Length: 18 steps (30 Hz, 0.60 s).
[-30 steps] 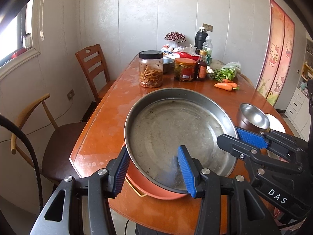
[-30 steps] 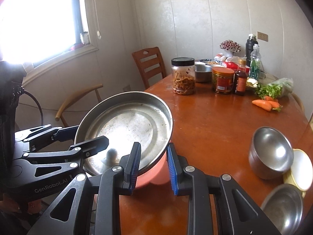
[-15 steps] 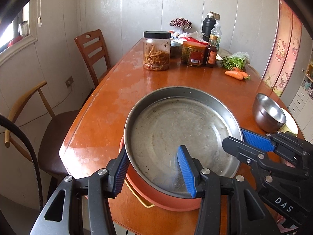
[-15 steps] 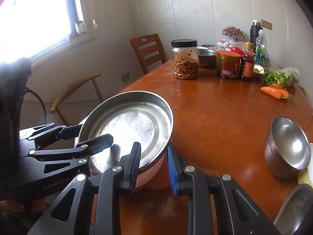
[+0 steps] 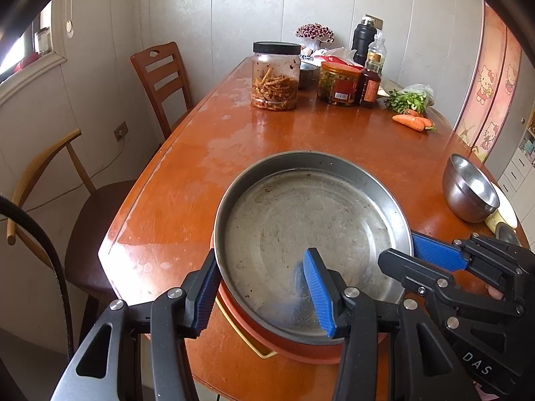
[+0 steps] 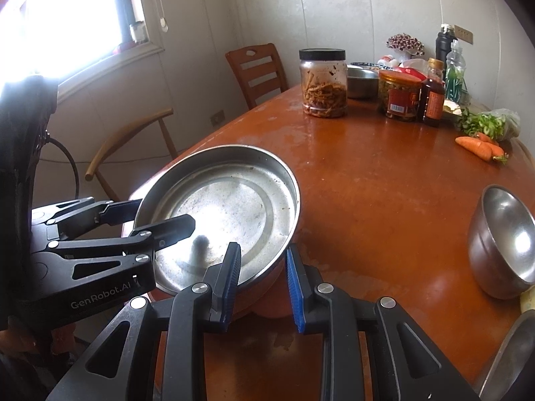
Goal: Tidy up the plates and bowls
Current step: 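Lift the silver pan and lower it onto the orange plate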
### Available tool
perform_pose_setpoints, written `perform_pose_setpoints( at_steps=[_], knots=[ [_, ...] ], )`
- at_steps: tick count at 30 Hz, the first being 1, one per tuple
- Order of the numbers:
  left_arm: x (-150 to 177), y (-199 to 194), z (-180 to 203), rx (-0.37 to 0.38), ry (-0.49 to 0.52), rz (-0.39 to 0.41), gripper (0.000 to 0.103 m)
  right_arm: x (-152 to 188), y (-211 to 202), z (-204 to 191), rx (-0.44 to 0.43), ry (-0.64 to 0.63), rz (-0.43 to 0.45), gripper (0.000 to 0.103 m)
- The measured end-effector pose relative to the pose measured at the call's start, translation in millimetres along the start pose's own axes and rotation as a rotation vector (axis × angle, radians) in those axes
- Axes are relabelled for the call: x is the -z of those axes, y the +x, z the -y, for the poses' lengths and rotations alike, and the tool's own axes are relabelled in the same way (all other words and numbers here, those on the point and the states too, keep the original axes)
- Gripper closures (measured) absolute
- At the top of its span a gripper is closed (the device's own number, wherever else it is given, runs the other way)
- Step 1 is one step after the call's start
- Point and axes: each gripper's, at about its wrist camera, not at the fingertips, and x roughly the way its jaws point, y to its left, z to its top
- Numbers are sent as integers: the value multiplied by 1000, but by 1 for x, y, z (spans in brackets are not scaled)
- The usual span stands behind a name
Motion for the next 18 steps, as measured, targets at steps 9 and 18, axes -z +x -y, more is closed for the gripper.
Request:
perform_pose_setpoints(
  at_steps=[9,18],
  knots=[
    [2,4,-2,11,-13,-8,54,3,1,0,1,1,-4,74],
    [4,4,-2,1,-9,-8,54,5,0,-1,7,-18,-1,74]
  ],
)
